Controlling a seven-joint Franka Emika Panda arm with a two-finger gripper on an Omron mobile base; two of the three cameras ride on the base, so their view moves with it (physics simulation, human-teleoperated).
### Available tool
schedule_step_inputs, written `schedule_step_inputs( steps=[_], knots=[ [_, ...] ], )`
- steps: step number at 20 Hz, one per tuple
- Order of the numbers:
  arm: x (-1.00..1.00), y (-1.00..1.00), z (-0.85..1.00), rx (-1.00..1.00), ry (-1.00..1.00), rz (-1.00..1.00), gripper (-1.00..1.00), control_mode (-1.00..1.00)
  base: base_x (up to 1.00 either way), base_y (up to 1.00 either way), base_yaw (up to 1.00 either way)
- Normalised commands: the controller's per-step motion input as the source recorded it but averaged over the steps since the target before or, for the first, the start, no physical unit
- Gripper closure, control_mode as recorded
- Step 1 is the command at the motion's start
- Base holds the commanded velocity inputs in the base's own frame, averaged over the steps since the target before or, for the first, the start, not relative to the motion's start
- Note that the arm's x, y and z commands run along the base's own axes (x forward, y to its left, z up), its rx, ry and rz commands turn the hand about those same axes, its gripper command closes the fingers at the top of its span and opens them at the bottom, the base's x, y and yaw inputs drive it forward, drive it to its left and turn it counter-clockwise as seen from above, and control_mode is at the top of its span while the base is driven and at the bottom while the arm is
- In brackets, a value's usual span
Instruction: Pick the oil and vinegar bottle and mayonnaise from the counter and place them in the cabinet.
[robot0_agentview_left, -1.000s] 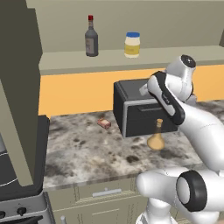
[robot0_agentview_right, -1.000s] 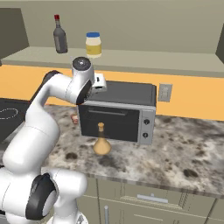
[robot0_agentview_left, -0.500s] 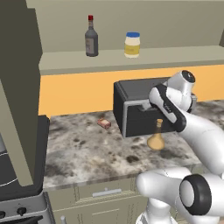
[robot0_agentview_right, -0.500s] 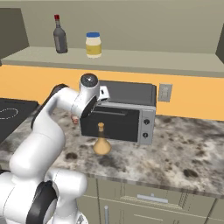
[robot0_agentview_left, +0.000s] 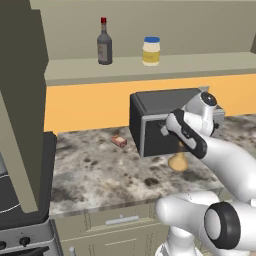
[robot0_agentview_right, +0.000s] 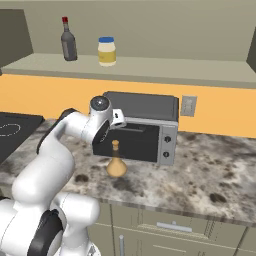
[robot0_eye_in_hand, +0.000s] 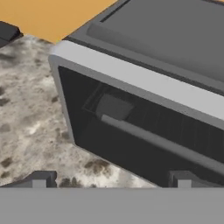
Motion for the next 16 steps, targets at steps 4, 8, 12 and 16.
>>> schedule_step_inputs(
  steps=[4,8,12,16],
  knots=[
    [0.00,-0.15,-0.37,0.00,0.06,-0.05,-1.00,-1.00,0.00,0.00,0.00],
    [0.00,-0.16,-0.33,0.00,0.07,-0.06,-1.00,-1.00,0.00,0.00,0.00],
    [0.00,-0.16,-0.22,0.00,0.05,-0.08,-1.00,-1.00,0.00,0.00,0.00],
    [0.00,-0.12,-0.24,0.00,0.06,-0.08,-1.00,-1.00,0.00,0.00,0.00]
  ],
)
